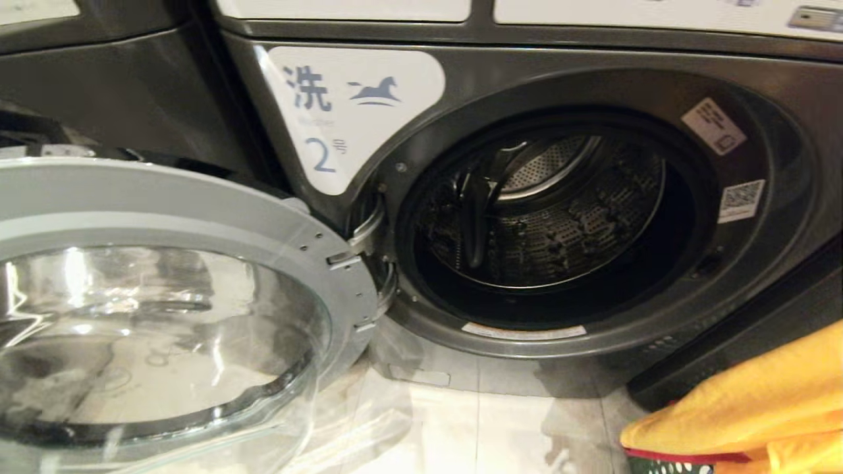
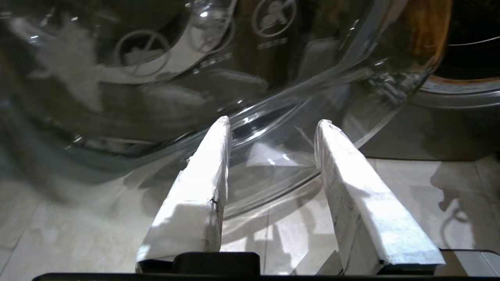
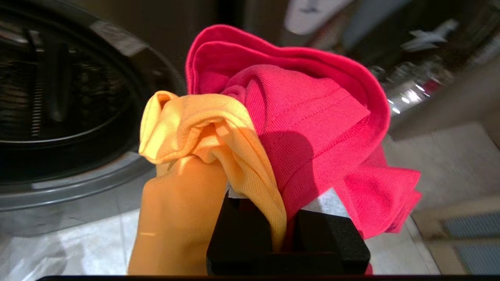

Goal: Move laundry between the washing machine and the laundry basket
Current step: Pick a cloth and place it into the basket

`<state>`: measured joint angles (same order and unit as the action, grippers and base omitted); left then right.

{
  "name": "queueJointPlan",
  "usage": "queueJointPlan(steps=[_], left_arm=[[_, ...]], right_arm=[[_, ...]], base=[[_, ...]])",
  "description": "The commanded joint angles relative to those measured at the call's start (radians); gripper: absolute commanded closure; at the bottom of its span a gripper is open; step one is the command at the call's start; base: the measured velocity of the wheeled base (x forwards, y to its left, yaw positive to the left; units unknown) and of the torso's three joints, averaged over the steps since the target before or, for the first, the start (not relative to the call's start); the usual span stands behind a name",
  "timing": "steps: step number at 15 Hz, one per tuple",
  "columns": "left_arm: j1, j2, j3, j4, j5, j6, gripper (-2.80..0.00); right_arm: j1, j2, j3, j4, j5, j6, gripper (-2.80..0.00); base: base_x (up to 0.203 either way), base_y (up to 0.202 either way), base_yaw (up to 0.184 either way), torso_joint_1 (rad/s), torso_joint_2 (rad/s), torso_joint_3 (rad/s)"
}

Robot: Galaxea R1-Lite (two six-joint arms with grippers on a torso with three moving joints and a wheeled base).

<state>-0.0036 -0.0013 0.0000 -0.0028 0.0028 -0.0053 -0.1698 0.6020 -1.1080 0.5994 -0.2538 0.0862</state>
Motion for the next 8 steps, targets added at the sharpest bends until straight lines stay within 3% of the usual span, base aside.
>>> queueJointPlan(steps=[1, 6, 8], left_arm=[[-0.001, 0.001, 0.002, 0.0, 0.0, -0.001, 0.0], [-0.001, 0.001, 0.002, 0.0, 0.0, -0.001, 0.0], [-0.001, 0.001, 0.002, 0.0, 0.0, -0.001, 0.0]], right_arm=[[-0.003, 0.029, 0.007, 0.002, 0.001, 0.002, 0.0], [-0.004, 0.048, 0.036, 0.002, 0.001, 0.006, 0.0], [-0.004, 0.081, 0.053, 0.002, 0.001, 0.022, 0.0]], base=[[0.002, 0.007, -0.177, 0.002, 0.0, 0.002], [0.0, 0.006, -0.165, 0.002, 0.0, 0.003], [0.001, 0.004, -0.086, 0.002, 0.0, 0.003]])
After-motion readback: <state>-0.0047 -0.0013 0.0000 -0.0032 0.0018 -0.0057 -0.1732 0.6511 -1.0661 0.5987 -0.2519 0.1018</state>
